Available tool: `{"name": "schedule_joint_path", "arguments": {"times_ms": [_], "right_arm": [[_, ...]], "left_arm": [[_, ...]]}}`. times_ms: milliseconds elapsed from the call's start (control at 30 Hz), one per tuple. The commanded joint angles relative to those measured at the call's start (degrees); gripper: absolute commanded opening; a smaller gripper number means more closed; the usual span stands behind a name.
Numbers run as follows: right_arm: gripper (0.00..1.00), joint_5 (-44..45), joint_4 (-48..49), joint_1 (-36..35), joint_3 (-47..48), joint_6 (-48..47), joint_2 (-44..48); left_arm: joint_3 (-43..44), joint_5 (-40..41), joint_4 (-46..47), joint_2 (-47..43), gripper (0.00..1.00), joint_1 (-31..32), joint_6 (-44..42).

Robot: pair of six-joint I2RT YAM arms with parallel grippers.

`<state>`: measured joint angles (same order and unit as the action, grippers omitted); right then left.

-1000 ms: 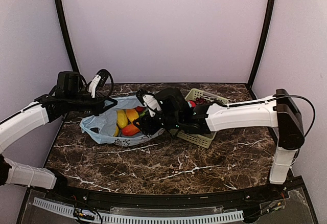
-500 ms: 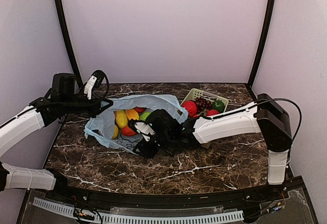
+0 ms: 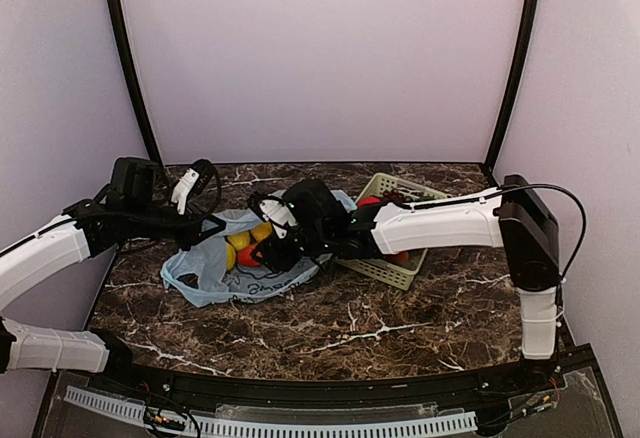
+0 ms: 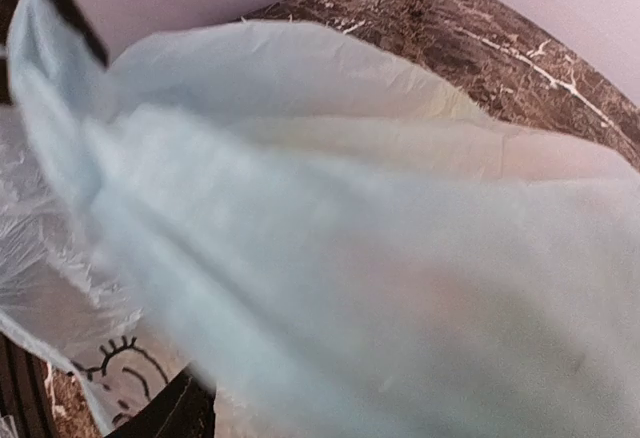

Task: Untie the knot of the plastic bag and take out the fruit
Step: Open the bag opening for the takeout bag, then reach into the gripper in the takeout bag.

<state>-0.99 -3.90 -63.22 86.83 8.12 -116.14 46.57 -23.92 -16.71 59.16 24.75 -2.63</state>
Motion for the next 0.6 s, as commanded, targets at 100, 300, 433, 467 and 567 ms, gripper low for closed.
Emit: {"name": "schedule_joint_path", "arguments": {"times_ms": [100, 300, 433, 467, 567], "right_arm": [[0.64, -5.7, 3.6, 1.6, 6.8, -12.5, -9.1], [0.68, -9.5, 5.0, 2.8, 10.4, -19.5, -13.0], [0.72, -9.8, 4.1, 3.3, 13.3, -22.5, -15.0], [0.73, -9.6, 3.4, 3.4, 13.6, -23.0, -15.3], [0.77, -9.5, 2.5, 3.9, 14.2, -24.4, -16.3]], "left_arm": [[0.1, 0.7, -2.6, 0.4, 0.01, 0.5, -1.9], [0.0, 1.3, -2.3, 0.4, 0.01, 0.6, -1.4], [0.2, 1.8, -2.0, 0.2, 0.01, 0.6, -1.4], [0.2, 1.9, -2.1, 0.2, 0.01, 0.6, -1.6], [0.1, 2.0, -2.1, 0.2, 0.01, 0.6, -1.7]]}}
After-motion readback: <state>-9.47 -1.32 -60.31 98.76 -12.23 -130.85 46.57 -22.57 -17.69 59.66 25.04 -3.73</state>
